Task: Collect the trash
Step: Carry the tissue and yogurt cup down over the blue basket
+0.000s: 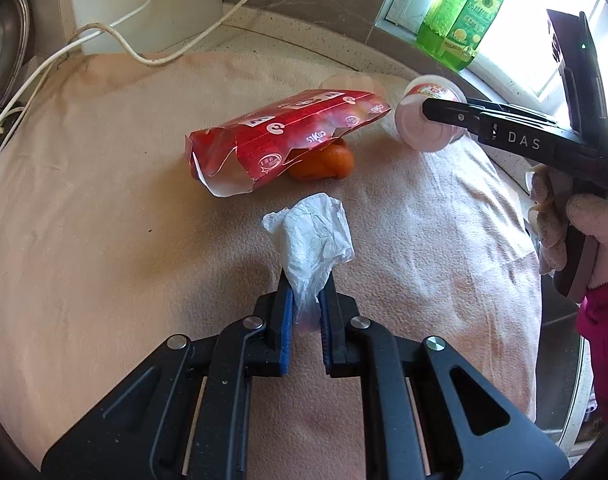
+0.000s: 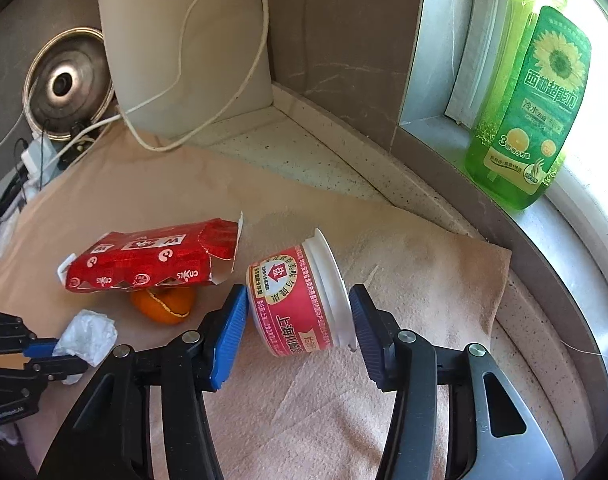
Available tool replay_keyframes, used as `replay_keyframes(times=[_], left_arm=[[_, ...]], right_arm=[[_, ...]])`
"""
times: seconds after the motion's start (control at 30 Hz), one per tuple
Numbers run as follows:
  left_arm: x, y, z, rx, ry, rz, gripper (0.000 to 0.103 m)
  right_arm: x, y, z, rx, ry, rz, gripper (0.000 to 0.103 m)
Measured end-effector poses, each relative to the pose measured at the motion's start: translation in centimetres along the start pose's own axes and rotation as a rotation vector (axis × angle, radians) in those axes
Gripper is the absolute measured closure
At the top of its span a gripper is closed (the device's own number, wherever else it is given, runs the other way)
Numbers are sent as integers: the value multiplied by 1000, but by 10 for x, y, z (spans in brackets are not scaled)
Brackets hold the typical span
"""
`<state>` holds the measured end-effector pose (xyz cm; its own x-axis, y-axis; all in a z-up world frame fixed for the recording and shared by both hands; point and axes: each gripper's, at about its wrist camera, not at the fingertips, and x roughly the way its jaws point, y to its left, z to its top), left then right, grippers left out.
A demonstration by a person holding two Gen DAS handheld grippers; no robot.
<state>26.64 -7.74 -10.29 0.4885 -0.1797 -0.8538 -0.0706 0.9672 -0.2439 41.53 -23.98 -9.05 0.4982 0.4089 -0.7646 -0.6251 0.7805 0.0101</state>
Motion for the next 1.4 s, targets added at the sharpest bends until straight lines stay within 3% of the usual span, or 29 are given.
replay_keyframes(times=[0.7, 1.4], left_arm=[[-62, 26, -46, -31, -63, -3, 94], [-135, 84, -132, -81, -91, 4, 94]], right_arm=[[-73, 50, -33, -1, -79, 59, 54], [-143, 174, -79, -29, -106, 167, 54]])
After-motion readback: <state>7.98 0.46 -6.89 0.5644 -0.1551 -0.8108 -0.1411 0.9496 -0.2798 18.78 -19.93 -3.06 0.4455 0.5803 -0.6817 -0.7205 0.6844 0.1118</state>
